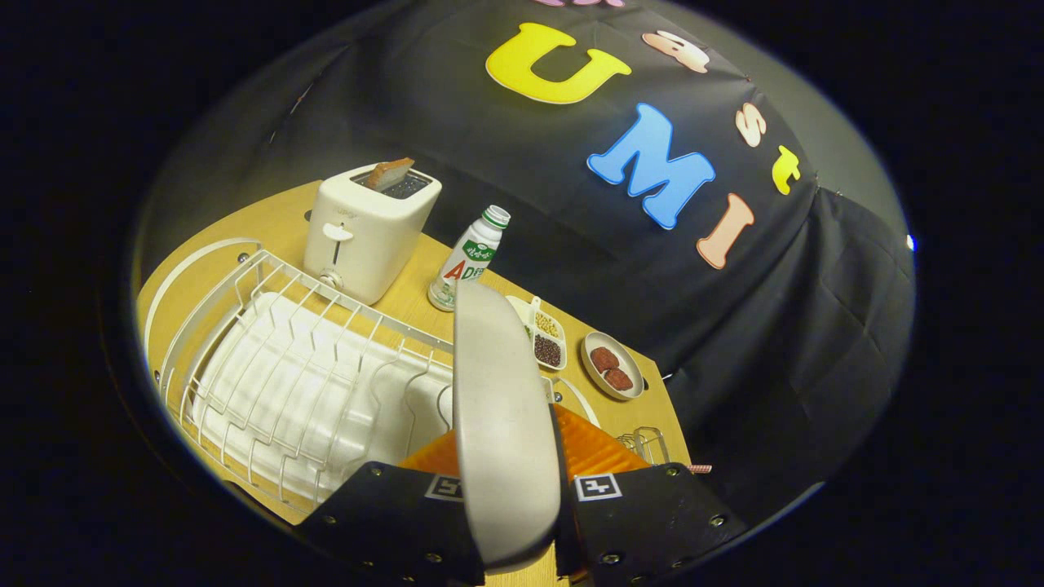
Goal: Take the plate from the dish rack, then take the spoon from the basket and place it into the plate.
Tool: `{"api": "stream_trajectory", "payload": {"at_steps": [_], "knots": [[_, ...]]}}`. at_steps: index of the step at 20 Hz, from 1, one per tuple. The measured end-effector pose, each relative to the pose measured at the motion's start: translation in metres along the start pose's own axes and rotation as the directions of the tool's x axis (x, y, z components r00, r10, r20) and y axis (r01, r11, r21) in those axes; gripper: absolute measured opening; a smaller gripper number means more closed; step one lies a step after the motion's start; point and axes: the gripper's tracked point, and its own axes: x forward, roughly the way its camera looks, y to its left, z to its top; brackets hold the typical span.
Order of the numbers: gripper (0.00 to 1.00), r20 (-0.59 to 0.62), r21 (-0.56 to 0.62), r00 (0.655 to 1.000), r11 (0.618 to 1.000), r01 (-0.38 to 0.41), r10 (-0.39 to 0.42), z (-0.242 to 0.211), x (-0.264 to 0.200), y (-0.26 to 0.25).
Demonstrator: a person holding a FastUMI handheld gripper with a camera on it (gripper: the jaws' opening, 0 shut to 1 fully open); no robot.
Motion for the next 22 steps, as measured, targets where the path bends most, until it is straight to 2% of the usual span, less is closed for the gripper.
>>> {"api": "stream_trajectory", "payload": {"at_steps": [9,15,22], "knots": [[0.34,0.039,0.022,0.999,1.000,0.004,-0.004,-0.024,-0.062,-0.032],[0.34,0.036,0.026,0.998,0.999,-0.044,0.043,-0.073,-0.108,-0.045],[0.34,0.004,0.042,0.994,0.993,-0.109,0.109,-0.137,-0.134,-0.053]]}}
